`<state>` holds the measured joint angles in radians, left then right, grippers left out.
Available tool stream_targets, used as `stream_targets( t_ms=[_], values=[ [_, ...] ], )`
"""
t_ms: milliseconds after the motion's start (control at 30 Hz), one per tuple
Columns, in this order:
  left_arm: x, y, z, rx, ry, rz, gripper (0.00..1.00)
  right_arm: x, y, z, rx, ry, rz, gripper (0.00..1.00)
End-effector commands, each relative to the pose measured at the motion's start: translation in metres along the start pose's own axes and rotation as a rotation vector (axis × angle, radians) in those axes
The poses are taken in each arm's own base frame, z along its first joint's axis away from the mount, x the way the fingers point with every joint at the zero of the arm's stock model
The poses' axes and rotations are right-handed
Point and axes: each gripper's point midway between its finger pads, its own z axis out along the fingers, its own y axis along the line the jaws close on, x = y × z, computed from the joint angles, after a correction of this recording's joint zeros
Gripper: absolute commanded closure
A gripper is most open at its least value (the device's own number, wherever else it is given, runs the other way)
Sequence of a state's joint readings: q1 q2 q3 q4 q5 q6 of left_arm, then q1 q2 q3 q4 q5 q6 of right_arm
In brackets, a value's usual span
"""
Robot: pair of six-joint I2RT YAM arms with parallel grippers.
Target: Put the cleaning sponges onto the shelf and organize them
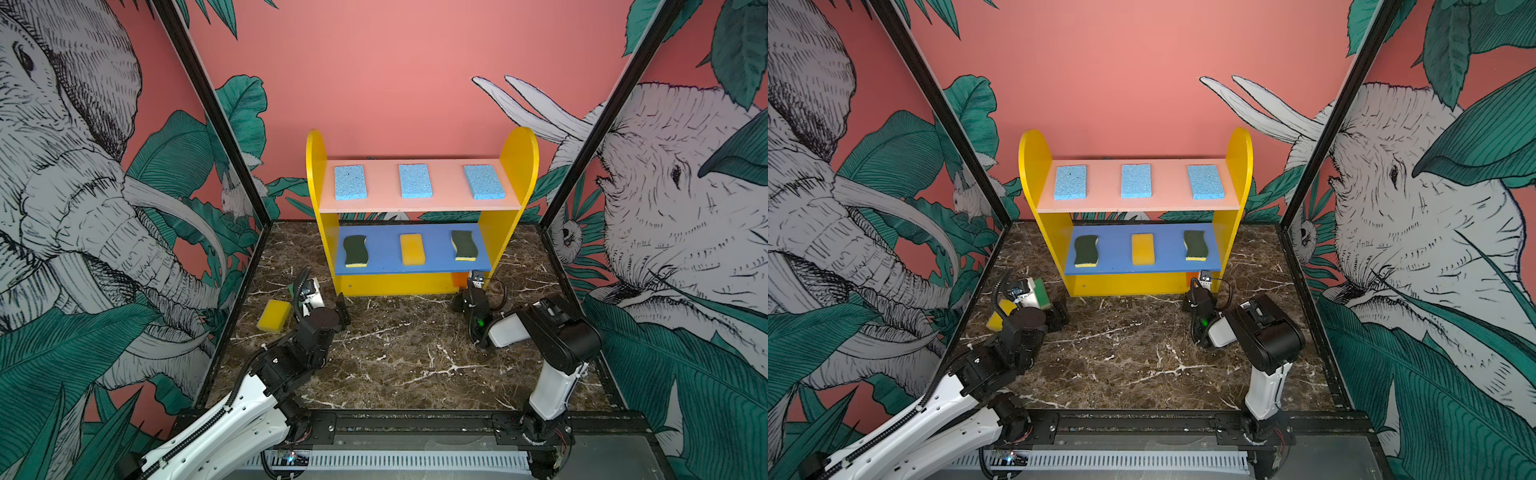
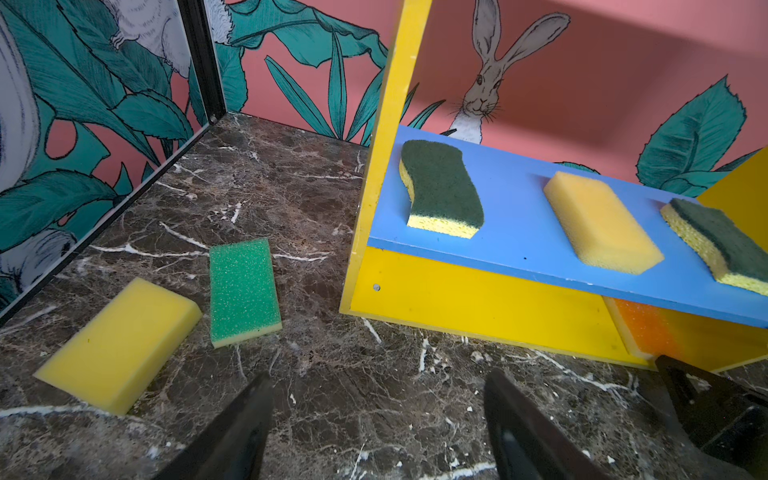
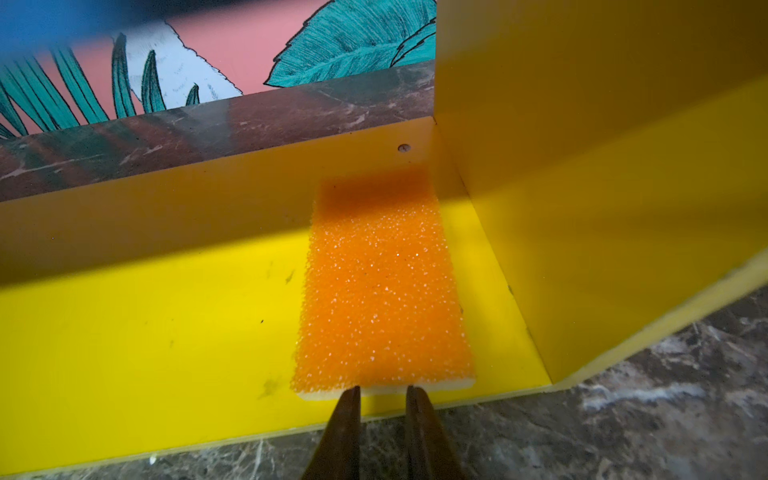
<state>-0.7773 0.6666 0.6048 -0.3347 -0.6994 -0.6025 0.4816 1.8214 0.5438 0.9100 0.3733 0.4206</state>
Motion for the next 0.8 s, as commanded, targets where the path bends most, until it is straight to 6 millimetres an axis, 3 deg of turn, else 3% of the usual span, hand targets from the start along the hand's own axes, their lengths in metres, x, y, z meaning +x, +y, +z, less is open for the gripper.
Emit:
stream_targets(
  t_ms=[0,433,767],
  values=[
    [0.000,0.005,-0.001,-0.019,-0.003,-0.008,0.19,-0.016,0.012,0.001,-0.022,-0.036,-0.029,0.77],
    [0.001,0.005,0.000,-0.020,-0.002,-0.001,0.19,-0.016,0.018,0.005,-0.019,-0.039,-0.077,0.77],
    [0.003,0.003,0.001,-0.014,0.002,-0.007,0.20,-0.004,0.015,-0.011,-0.026,-0.054,-0.153,0.76]
  ],
)
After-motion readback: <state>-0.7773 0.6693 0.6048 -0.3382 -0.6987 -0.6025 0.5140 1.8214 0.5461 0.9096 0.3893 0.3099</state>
